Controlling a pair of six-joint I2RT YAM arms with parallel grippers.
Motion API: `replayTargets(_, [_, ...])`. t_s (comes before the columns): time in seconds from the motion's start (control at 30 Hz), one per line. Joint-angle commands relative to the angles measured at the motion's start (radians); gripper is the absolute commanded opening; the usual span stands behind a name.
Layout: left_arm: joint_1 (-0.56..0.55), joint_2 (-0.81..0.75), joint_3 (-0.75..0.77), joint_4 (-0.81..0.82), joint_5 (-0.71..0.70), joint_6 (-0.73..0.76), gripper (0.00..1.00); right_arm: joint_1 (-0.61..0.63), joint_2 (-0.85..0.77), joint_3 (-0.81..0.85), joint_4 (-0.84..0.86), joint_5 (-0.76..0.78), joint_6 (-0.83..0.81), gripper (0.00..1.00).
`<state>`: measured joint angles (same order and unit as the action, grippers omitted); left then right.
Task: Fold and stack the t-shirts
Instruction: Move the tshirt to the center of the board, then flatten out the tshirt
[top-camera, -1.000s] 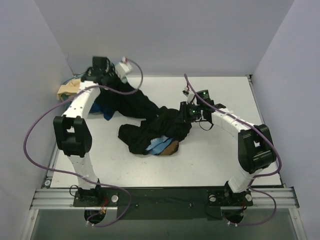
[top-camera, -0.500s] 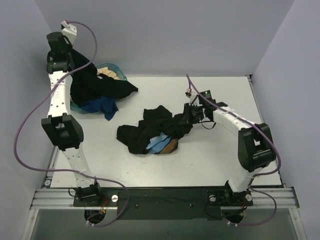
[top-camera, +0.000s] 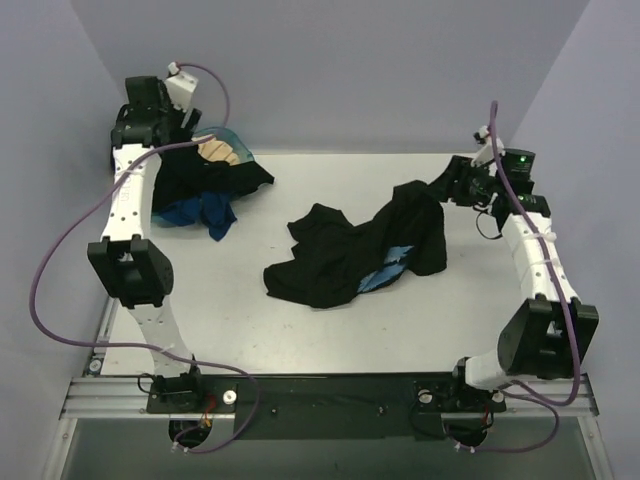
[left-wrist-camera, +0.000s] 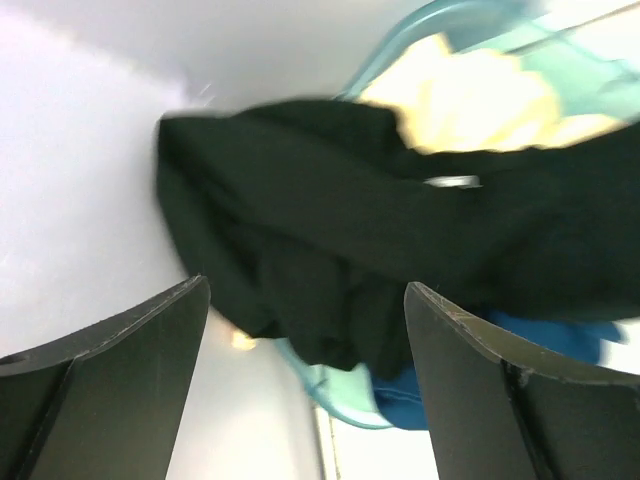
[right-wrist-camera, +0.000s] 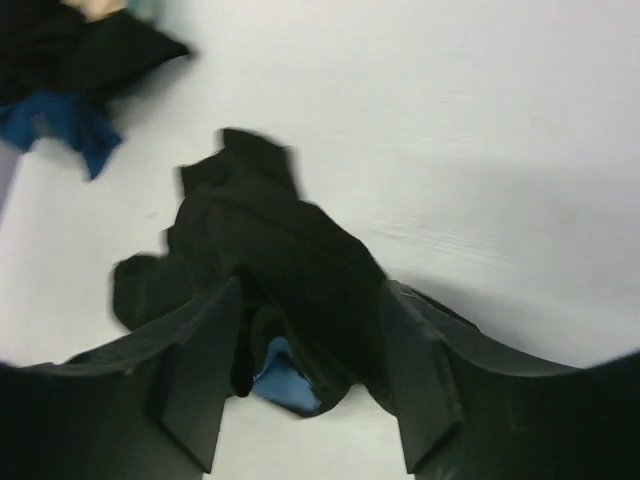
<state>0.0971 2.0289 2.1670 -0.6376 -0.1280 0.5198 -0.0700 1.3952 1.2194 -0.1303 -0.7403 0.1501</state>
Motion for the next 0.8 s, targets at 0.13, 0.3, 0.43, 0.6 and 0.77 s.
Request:
replayTargets(0.13, [-0.192, -0.136, 0.002, -0.292, 0.363, -0.042, 0.91, -0.213, 0.3, 0.212, -0.216, 0.344, 0.239, 0.75])
replayTargets(0.3, [-0.208, -0.15, -0.05, -0.364, 0.465, -0.099, 0.91, 0.06, 0.139, 0.105, -0.336, 0.605, 0.138, 0.75])
replayTargets(0.43, [-0.208, -0.154, -0.151, -0.326, 0.415, -0.17, 0.91, 0.31, 0.035, -0.072, -0.344, 0.605, 0.259, 0.67])
replayTargets(0.6, [-0.214, -0.142, -0.24, -0.28, 0.352, -0.225, 0.91, 0.535, 0.117, -0.135, -0.276, 0.493, 0.37, 0.52])
replayTargets(0.77, [-0.264, -0.142, -0.297, -0.267, 0.309, -0.216, 0.91, 0.553, 0.228, -0.147, -0.276, 0.473, 0.451, 0.46])
